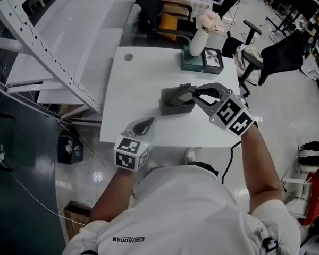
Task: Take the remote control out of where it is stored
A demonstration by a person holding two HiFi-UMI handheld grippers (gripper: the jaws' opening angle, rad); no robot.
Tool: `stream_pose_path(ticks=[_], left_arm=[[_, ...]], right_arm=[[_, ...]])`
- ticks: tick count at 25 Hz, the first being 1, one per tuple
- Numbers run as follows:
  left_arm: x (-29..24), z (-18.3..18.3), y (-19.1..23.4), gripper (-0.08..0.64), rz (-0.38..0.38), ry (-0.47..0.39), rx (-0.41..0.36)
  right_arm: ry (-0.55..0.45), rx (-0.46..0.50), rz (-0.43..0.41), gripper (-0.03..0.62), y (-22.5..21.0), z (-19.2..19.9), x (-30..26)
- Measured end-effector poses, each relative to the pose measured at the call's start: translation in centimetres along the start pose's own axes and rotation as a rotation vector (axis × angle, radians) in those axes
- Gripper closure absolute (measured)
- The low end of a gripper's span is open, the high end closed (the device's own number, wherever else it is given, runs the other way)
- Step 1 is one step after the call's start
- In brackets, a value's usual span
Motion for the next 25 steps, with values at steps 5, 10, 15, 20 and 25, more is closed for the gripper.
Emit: stream_pose_path(ticks=[5, 10, 15, 20, 25], left_arm=[[-2.7, -1.3, -2.8, 0.557, 0.015, 0.003, 0.000], [-5.6, -1.9, -5.7, 0.557, 0.032, 0.028, -0.012], [-8.5, -2.3, -8.4, 0.557, 0.041, 0.060, -0.030], [-10.8, -3.0, -10.7, 0.557, 0.025, 0.084, -0.046], [-12.7, -3.3, -11.9, 0.557, -0.005, 0.103, -0.033]], right_arm=[[-0.030, -0.116, -0.037, 0.535, -1.1, 4.0, 1.7], [-0.116, -0.279, -0.036, 0.535, -3.0, 8.2, 3.2], [-0.188, -0.456, -0.043, 0.537, -5.0, 13.4, 3.9], [-0.244, -0.632, -0.050, 0.538, -7.0, 18.9, 3.8], [-0.291, -0.806, -0.059, 0.538, -8.7, 23.0, 2.7]])
Point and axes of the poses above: the fingertips, and each gripper's own axes: x backward along the fingers, y to its left, z out of its underside, the point moved 3 cm from there along x, backward along the fingers, and after that the axes turned 11 degrees about y, right-handed, at the moved point
